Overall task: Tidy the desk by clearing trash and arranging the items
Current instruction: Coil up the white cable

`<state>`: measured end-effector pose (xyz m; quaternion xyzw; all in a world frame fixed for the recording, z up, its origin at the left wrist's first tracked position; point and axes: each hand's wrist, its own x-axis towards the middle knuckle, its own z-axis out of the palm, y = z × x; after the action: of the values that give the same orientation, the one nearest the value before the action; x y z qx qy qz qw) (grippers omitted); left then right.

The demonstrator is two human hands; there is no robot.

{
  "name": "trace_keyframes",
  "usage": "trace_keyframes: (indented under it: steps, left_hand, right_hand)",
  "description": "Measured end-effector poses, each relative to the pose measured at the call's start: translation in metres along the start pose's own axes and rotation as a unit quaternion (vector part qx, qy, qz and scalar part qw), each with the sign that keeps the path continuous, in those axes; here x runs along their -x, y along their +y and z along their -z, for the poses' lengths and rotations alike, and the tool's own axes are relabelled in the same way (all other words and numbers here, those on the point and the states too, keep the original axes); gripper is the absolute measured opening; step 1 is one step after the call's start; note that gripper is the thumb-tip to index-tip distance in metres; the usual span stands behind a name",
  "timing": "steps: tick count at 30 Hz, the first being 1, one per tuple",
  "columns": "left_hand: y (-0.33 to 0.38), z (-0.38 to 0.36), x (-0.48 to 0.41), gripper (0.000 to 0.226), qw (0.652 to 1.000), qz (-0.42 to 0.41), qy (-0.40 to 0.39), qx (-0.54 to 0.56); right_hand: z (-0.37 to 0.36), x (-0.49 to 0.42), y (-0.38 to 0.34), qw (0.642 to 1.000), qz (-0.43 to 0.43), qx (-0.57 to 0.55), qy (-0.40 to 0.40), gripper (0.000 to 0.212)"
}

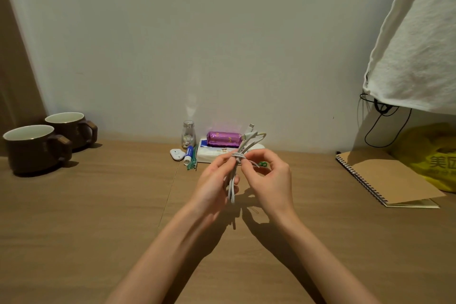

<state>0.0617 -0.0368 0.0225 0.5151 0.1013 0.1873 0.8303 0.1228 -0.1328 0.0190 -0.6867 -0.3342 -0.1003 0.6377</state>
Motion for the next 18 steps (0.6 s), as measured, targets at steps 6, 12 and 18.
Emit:
trace_keyframes:
  steps: [6,12,18]
  left_hand:
    - [-0.002,0.000,0.000,0.017,1.000,-0.001,0.014,-0.017]
    - [-0.003,0.002,-0.001,0.022,0.999,0.010,0.027,-0.020]
    - [-0.004,0.007,-0.002,0.022,0.999,0.026,0.027,-0.021]
  right_hand:
    - [0.003,-0.003,0.001,0.998,0.033,0.020,0.044,0.013]
    - [0.010,-0.005,0.013,0.946,0.221,0.234,0.030,0.021]
    - [0.016,-0.010,0.023,0.897,0.322,0.300,-0.033,0.022]
